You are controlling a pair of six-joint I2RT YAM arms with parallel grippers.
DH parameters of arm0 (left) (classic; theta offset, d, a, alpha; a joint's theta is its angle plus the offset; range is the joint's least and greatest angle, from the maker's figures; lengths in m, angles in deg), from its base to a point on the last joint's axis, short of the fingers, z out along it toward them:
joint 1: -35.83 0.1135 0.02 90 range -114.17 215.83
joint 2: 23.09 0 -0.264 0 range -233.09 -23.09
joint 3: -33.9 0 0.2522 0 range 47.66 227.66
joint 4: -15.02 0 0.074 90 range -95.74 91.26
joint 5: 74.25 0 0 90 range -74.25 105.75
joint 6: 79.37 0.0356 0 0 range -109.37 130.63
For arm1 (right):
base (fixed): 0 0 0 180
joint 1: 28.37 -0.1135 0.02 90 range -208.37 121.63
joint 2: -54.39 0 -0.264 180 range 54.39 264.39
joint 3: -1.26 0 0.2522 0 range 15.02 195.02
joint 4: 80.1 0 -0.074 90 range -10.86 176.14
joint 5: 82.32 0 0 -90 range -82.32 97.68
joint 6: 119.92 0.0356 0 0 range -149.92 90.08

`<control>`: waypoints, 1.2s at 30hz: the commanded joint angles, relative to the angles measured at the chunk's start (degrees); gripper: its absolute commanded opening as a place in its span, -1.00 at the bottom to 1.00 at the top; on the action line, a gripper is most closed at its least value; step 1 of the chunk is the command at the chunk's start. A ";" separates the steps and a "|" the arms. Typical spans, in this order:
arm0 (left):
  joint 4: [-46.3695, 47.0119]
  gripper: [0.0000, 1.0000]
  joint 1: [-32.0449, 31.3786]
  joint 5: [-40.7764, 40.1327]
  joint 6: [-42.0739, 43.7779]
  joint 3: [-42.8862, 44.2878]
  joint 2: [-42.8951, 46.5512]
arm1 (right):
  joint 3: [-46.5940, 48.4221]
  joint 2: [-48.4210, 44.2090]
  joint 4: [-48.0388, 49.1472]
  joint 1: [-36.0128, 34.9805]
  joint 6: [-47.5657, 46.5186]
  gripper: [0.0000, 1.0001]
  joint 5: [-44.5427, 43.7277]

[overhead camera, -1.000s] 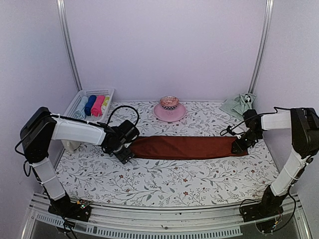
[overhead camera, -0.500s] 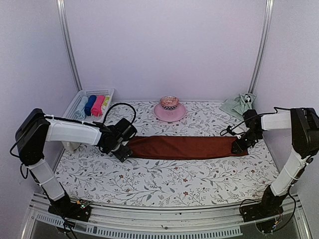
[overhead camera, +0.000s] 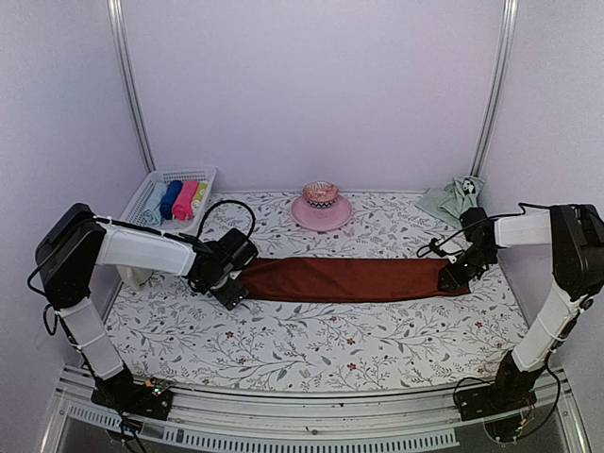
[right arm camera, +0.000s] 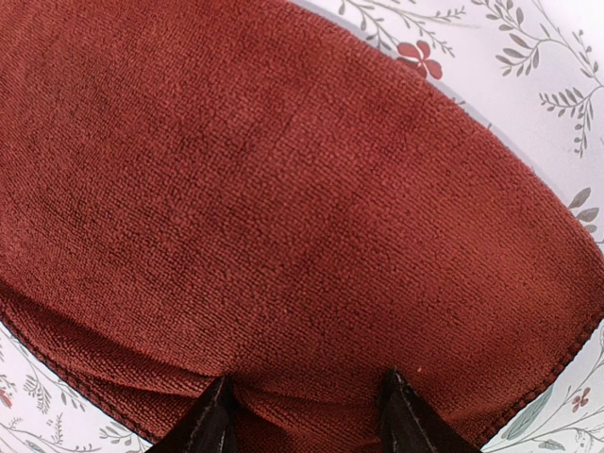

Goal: Roll the towels
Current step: Smooth out the towel at the center of the board.

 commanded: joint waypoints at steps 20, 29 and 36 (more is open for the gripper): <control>-3.01 0.93 1.53 0.85 -2.85 -2.95 0.86 | -1.72 1.50 1.90 -0.23 1.08 0.07 -5.64; -1.02 0.95 0.83 7.27 -1.26 -3.23 7.90 | -0.34 -3.63 0.41 -0.08 0.61 0.24 -5.36; 2.31 0.94 0.77 12.56 0.82 -2.26 18.93 | 1.77 -5.76 -0.66 1.40 1.19 0.39 -6.28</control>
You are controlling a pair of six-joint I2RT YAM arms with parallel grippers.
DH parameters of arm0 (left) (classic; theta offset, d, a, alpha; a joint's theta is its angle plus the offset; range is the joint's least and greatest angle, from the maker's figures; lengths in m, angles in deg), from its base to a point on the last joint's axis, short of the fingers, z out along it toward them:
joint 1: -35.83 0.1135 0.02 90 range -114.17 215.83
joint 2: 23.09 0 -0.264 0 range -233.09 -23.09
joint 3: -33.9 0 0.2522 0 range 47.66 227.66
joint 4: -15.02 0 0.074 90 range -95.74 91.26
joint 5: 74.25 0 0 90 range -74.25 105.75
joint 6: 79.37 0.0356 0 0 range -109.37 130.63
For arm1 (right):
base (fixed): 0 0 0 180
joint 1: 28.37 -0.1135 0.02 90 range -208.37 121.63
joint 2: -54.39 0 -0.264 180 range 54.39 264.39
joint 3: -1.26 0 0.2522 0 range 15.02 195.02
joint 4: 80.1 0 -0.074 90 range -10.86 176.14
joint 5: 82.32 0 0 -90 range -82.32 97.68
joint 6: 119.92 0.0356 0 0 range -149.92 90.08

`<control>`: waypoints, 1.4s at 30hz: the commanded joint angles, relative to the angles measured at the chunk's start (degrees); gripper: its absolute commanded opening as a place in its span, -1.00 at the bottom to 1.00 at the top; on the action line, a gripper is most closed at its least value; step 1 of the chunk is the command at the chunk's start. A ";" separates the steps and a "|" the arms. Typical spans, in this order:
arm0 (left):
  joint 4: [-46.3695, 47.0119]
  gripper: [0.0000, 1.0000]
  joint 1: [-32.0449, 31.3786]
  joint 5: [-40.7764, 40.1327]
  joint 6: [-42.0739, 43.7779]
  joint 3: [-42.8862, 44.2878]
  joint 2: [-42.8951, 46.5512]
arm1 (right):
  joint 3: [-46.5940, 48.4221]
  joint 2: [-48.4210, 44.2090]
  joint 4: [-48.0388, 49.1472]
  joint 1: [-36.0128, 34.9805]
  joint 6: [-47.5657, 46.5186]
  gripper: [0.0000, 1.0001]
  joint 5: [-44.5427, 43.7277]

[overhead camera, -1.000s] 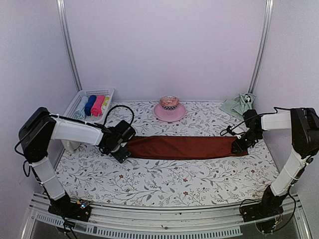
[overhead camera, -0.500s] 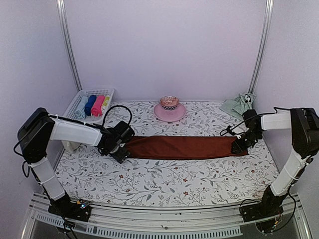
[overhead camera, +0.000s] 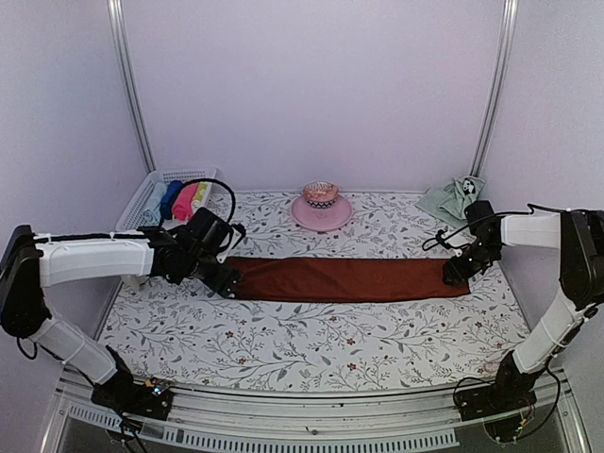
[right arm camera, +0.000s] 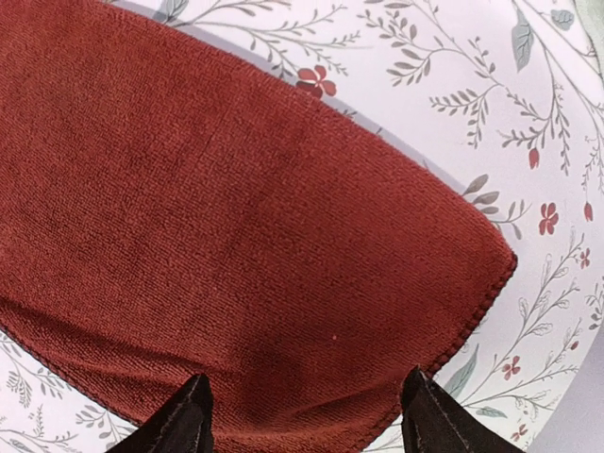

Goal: Roll the towels
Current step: Smooth out the towel at the center of the board, then pick up the towel from the center of the board.

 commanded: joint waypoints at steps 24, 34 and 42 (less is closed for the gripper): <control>16.36 0.95 -11.46 -10.97 -1.84 -2.53 -1.54 | 1.81 5.80 -2.39 12.40 6.26 0.34 11.91; 24.00 0.95 -14.28 -11.81 -0.62 -6.99 -2.60 | 1.81 10.35 -2.16 12.25 6.81 -0.04 12.50; 26.32 0.95 -14.84 -12.87 0.23 -8.60 -3.64 | 2.79 12.19 -3.14 12.07 6.92 -0.83 14.83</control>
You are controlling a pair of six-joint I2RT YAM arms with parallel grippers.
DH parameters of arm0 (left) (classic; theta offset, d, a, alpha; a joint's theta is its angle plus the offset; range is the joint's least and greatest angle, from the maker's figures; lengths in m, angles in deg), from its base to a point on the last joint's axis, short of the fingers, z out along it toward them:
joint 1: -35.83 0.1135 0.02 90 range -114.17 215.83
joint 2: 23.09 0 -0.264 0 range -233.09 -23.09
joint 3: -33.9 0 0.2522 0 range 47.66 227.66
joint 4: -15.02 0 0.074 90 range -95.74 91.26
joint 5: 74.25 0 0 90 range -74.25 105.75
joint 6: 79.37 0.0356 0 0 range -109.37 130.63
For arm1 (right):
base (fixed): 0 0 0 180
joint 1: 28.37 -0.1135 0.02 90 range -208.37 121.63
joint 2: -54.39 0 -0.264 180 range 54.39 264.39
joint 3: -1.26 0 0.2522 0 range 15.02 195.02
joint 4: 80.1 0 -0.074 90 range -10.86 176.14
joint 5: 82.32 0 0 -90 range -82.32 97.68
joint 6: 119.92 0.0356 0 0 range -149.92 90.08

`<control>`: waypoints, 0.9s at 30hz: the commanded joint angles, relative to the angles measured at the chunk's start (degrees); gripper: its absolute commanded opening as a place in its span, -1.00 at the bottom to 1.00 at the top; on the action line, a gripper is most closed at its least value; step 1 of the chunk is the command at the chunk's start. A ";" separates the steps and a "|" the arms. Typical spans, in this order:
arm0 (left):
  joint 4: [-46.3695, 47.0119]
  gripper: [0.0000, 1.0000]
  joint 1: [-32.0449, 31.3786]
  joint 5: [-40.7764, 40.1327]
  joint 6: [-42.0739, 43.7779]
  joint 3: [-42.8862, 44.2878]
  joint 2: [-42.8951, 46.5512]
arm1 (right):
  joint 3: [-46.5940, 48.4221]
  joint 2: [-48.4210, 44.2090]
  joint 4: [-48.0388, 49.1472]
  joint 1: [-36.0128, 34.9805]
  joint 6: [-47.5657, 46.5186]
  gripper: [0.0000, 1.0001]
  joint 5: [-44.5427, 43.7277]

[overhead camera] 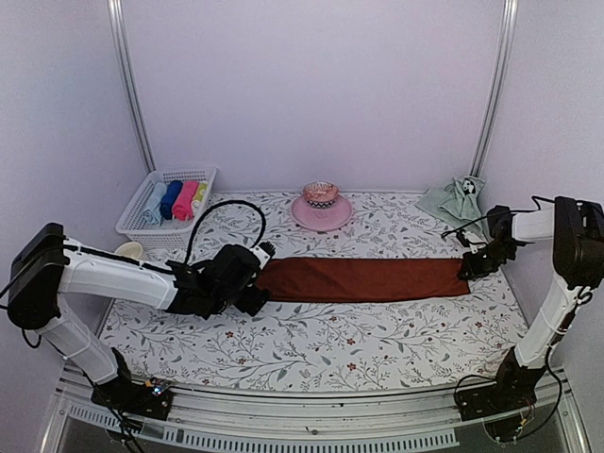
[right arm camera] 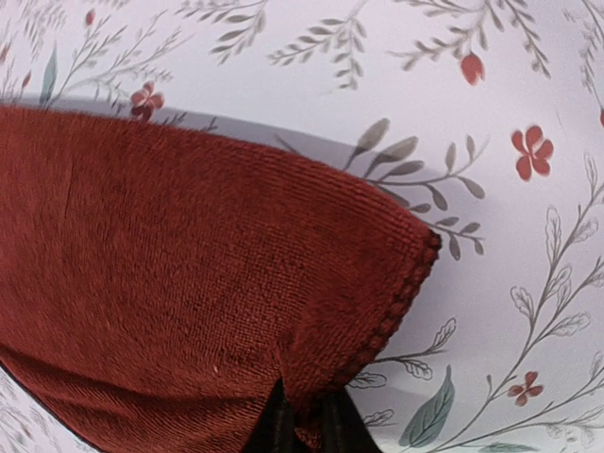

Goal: Roll the towels
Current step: Pick up the towel from the center of the board.

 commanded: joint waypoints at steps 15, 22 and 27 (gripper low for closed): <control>5.49 0.95 -0.64 -3.20 0.93 -3.70 1.08 | 3.55 -6.89 -3.12 15.28 0.68 -0.96 1.13; 6.36 0.94 0.00 -1.60 0.71 -4.39 1.61 | 7.94 -11.09 -9.55 13.85 -1.90 -0.96 6.72; 6.55 0.95 0.34 -1.01 0.48 -4.45 1.43 | 11.17 -14.23 -14.53 -0.29 -1.74 -0.96 10.95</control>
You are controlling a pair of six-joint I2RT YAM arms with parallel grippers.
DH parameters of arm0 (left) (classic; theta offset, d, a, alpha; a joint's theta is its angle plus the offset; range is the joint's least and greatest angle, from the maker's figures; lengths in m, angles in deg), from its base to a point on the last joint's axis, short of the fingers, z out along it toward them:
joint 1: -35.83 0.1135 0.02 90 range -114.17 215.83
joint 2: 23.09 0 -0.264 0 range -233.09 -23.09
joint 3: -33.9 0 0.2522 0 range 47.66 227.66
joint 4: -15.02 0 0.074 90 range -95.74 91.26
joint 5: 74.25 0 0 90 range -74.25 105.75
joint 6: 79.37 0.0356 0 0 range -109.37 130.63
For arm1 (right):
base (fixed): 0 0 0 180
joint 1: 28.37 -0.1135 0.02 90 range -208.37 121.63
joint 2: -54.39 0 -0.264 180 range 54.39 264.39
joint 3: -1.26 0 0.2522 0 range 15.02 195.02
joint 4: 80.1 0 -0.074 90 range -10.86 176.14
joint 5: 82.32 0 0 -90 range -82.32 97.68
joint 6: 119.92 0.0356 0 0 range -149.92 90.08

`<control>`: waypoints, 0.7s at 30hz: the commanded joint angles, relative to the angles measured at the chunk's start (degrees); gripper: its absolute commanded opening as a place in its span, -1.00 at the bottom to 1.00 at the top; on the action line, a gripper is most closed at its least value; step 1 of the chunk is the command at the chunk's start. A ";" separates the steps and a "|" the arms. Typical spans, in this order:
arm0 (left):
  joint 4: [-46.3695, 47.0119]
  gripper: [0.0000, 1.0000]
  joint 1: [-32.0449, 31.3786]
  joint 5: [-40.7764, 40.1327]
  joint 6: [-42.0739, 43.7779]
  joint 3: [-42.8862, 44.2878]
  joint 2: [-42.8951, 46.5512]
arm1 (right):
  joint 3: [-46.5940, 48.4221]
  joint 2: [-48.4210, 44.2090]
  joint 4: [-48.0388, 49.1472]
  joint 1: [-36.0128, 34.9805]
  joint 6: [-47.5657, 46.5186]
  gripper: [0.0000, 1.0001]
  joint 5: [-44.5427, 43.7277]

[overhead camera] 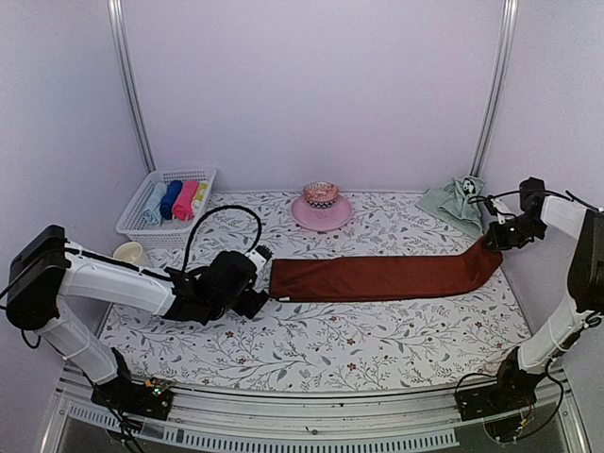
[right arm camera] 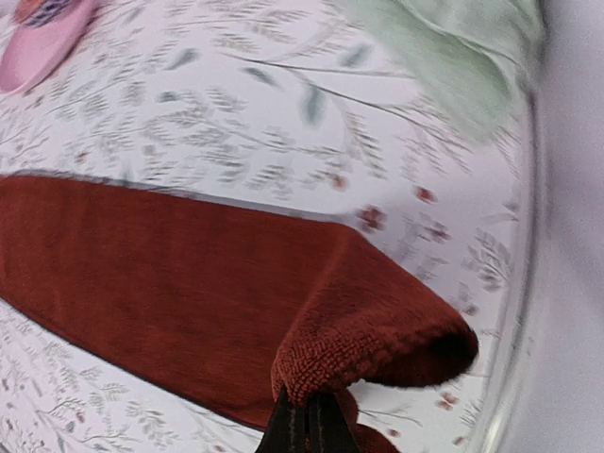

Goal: Roll the towels
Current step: Pick up the towel from the center of the board, then fold the towel at the center of the board.

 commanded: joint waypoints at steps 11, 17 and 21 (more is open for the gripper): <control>1.00 0.94 1.15 1.02 -0.56 -1.38 2.93 | 23.59 11.14 -13.29 -34.91 2.26 -0.96 16.20; 0.68 0.94 1.12 0.40 -0.65 -1.86 4.91 | 35.58 23.26 -13.48 -42.78 4.09 -0.96 19.05; 0.42 0.95 1.15 0.15 -0.56 -1.73 4.38 | 41.74 28.45 -12.88 -46.62 5.56 -0.96 20.21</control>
